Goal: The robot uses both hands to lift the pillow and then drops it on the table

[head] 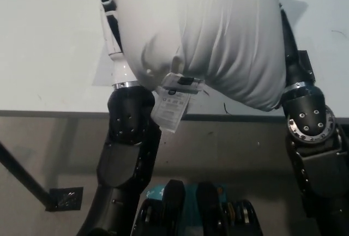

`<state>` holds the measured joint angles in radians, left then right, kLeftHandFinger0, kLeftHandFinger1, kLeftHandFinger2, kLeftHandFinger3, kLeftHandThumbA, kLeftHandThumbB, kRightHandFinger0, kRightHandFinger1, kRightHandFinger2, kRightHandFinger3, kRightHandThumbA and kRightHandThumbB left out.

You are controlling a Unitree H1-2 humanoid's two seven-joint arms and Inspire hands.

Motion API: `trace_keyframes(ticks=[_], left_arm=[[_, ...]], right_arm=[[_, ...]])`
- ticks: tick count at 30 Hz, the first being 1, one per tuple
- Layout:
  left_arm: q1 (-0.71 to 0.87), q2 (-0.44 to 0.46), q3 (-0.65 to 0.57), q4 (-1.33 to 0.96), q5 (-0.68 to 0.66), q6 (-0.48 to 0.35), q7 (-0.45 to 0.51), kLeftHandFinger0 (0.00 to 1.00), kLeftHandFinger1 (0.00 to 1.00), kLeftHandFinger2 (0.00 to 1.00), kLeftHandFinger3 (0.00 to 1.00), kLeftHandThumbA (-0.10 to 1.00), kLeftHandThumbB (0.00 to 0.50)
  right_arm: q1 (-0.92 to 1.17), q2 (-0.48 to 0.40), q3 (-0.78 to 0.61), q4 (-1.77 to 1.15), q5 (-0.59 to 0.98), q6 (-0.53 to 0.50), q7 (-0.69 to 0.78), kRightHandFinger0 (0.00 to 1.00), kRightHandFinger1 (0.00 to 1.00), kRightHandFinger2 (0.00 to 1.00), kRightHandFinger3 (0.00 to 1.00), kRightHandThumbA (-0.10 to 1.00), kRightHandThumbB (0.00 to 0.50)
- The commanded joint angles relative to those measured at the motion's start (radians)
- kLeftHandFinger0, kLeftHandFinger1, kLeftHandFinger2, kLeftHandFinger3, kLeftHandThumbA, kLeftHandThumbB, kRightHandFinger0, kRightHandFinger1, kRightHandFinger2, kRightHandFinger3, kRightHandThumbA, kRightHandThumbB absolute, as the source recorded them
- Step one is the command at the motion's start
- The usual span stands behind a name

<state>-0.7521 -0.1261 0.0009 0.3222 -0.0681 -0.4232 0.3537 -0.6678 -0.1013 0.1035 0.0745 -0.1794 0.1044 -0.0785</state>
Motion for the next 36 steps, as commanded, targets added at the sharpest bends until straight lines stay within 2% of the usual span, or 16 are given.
trace_keyframes(ticks=[1, 4, 7, 10, 12, 14, 19, 22, 25, 28, 33, 36], left_arm=[[-0.079, -0.095, -0.144, -0.281, 0.211, 0.13, -0.071, 1.0, 1.0, 1.0, 1.0, 1.0, 0.014], [-0.077, -0.097, -0.144, -0.354, 0.242, 0.184, -0.065, 1.0, 1.0, 1.0, 1.0, 1.0, 0.045], [-0.085, -0.104, -0.14, -0.415, 0.234, 0.203, -0.068, 1.0, 1.0, 1.0, 1.0, 1.0, 0.05], [-0.09, -0.105, -0.143, -0.475, 0.245, 0.228, -0.076, 1.0, 1.0, 1.0, 1.0, 1.0, 0.046], [-0.1, -0.1, -0.149, -0.525, 0.29, 0.219, -0.081, 1.0, 1.0, 1.0, 1.0, 1.0, 0.026], [-0.09, -0.098, -0.161, -0.569, 0.262, 0.235, -0.1, 1.0, 1.0, 1.0, 1.0, 1.0, 0.07], [-0.09, -0.092, -0.18, -0.613, 0.235, 0.266, -0.11, 1.0, 1.0, 1.0, 1.0, 1.0, 0.079], [-0.093, -0.088, -0.19, -0.636, 0.258, 0.267, -0.107, 1.0, 1.0, 1.0, 1.0, 1.0, 0.056], [-0.093, -0.084, -0.189, -0.625, 0.257, 0.255, -0.105, 1.0, 1.0, 1.0, 1.0, 1.0, 0.067], [-0.095, -0.076, -0.179, -0.606, 0.256, 0.249, -0.102, 1.0, 1.0, 1.0, 1.0, 1.0, 0.042], [-0.107, -0.067, -0.155, -0.568, 0.256, 0.25, -0.086, 1.0, 1.0, 1.0, 1.0, 1.0, 0.062], [-0.102, -0.066, -0.128, -0.523, 0.254, 0.255, -0.066, 1.0, 1.0, 1.0, 1.0, 1.0, 0.045]], right_arm=[[-0.135, 0.089, 0.092, -0.352, -0.063, 0.037, 0.059, 1.0, 1.0, 1.0, 1.0, 1.0, 0.321], [-0.14, 0.083, 0.093, -0.415, -0.078, 0.056, 0.057, 1.0, 1.0, 1.0, 1.0, 1.0, 0.33], [-0.154, 0.077, 0.092, -0.47, -0.094, 0.079, 0.058, 1.0, 1.0, 1.0, 1.0, 1.0, 0.345], [-0.157, 0.073, 0.091, -0.519, -0.091, 0.102, 0.066, 1.0, 1.0, 1.0, 1.0, 1.0, 0.348], [-0.162, 0.072, 0.093, -0.551, -0.106, 0.094, 0.063, 1.0, 1.0, 1.0, 1.0, 1.0, 0.353], [-0.162, 0.07, 0.101, -0.579, -0.143, 0.102, 0.063, 1.0, 1.0, 1.0, 1.0, 1.0, 0.364], [-0.161, 0.072, 0.108, -0.609, -0.171, 0.117, 0.061, 1.0, 1.0, 1.0, 1.0, 1.0, 0.382], [-0.159, 0.066, 0.119, -0.627, -0.213, 0.114, 0.063, 1.0, 1.0, 1.0, 1.0, 1.0, 0.368], [-0.157, 0.068, 0.117, -0.626, -0.22, 0.105, 0.058, 1.0, 1.0, 1.0, 1.0, 1.0, 0.369], [-0.156, 0.066, 0.107, -0.604, -0.208, 0.092, 0.054, 1.0, 1.0, 1.0, 1.0, 1.0, 0.353], [-0.161, 0.062, 0.1, -0.566, -0.213, 0.079, 0.046, 1.0, 1.0, 1.0, 1.0, 1.0, 0.34], [-0.155, 0.047, 0.1, -0.53, -0.224, 0.08, 0.051, 1.0, 1.0, 1.0, 1.0, 1.0, 0.315]])
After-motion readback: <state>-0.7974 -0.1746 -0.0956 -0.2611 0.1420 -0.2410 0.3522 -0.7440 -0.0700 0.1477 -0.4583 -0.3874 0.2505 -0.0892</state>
